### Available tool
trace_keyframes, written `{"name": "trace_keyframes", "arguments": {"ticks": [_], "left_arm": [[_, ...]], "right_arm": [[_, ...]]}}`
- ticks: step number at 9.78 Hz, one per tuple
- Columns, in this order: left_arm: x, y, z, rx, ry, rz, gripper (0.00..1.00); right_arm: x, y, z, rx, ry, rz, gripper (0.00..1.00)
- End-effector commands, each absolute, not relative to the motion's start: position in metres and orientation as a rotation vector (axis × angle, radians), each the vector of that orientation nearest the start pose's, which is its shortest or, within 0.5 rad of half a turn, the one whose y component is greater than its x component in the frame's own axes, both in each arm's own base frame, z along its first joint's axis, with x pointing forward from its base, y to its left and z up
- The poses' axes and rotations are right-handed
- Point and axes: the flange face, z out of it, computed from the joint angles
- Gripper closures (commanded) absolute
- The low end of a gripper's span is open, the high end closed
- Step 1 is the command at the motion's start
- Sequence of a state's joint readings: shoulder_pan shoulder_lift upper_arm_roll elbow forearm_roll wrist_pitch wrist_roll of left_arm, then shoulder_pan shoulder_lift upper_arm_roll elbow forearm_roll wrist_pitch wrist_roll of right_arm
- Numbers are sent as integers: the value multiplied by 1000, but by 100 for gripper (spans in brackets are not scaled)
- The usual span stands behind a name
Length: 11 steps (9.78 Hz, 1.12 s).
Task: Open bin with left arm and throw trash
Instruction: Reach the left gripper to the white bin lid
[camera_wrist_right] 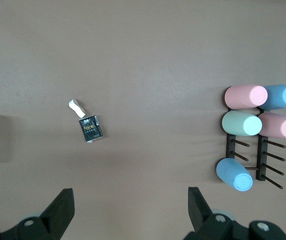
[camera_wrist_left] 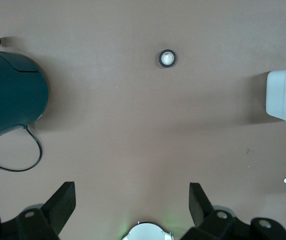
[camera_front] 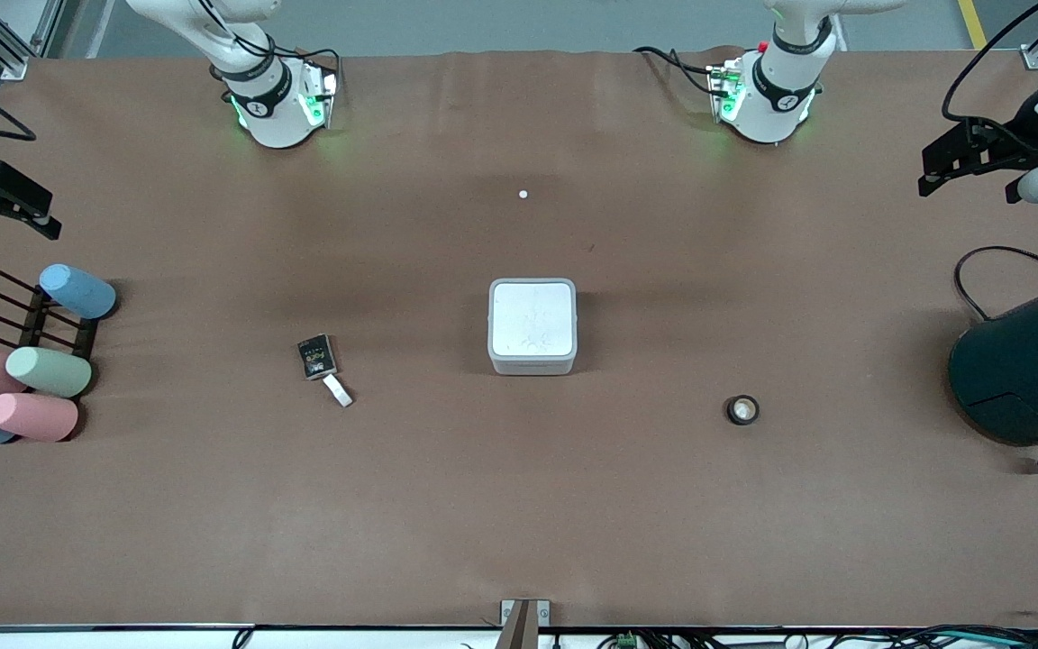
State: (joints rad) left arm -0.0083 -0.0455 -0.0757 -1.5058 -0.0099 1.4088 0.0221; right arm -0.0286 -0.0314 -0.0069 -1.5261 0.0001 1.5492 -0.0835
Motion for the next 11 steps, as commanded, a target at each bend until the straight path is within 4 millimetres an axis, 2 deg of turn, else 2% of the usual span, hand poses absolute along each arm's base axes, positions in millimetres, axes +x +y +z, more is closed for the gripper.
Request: {"name": "trace_keyframes", "arguments": {"ticks": [1,2,3,4,5,6,7,8,9,10,11], "left_arm": [[523,-44,671,-3133,163,65,0],[524,-47,669,-3138,184,70,0],[530,-58,654,-3133,234,125,0],[535,-87,637,-3127,278,176,2],[539,-130,618,-3119,295,215,18],[542,-179,598,-3121,246,206,41],[545,-233,567,-3124,208,222,67],[541,-285,543,-3134,198,197,100],[543,-333,500,-3152,102,206,100],[546,-366,469,-3182,21,160,100],[534,-411,437,-3190,49,146,100]], "right_arm": [[539,-21,665,-3143,-75,-94,0],[539,-21,665,-3141,-75,-94,0],[539,-21,665,-3141,-75,-92,0],[540,-21,664,-3141,-75,-87,0],[540,-20,664,-3135,-73,-90,0],[540,-19,663,-3132,-75,-90,0],[543,-13,660,-3130,-90,-85,0],[545,-7,657,-3129,-99,-75,0],[546,-7,656,-3128,-99,-75,0],[547,-5,654,-3127,-102,-71,0],[551,-2,649,-3127,-111,-63,0]]}}
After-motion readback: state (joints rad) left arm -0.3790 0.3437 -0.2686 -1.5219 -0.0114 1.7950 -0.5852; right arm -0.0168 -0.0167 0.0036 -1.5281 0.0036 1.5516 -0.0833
